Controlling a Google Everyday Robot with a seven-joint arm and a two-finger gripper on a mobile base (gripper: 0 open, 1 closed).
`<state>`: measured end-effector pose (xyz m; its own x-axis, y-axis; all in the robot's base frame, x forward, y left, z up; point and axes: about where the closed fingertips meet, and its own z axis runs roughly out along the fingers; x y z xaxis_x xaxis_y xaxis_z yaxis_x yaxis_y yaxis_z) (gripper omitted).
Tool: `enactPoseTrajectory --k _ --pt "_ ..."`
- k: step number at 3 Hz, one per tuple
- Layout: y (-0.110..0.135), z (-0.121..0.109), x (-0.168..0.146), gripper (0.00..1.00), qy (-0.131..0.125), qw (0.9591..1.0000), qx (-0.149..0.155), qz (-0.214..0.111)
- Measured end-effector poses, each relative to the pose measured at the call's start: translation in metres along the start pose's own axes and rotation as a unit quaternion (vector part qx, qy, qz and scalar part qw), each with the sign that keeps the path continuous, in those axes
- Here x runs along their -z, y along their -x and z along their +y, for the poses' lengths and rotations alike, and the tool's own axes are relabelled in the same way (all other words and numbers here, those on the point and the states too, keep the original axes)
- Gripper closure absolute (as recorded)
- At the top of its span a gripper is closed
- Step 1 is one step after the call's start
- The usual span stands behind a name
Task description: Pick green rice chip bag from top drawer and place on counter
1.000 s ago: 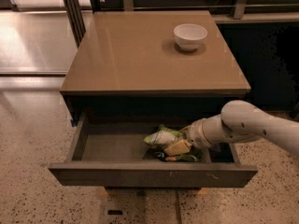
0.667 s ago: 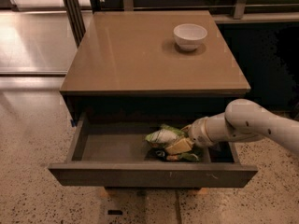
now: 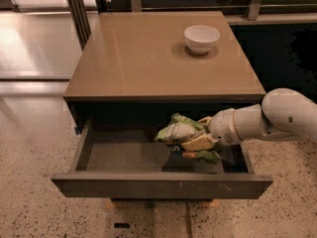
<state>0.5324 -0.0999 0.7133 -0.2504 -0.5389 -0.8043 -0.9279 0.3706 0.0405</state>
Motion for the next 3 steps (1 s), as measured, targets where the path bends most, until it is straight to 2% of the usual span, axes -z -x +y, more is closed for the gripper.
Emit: enactPoseTrajectory --k 2,3 --pt "0.063 0.018 0.055 1.0 -0.021 0.9976 0.065 -0.012" --pt "0.089 0.018 0.066 1.0 -0.023 0.9957 0.088 -0.013"
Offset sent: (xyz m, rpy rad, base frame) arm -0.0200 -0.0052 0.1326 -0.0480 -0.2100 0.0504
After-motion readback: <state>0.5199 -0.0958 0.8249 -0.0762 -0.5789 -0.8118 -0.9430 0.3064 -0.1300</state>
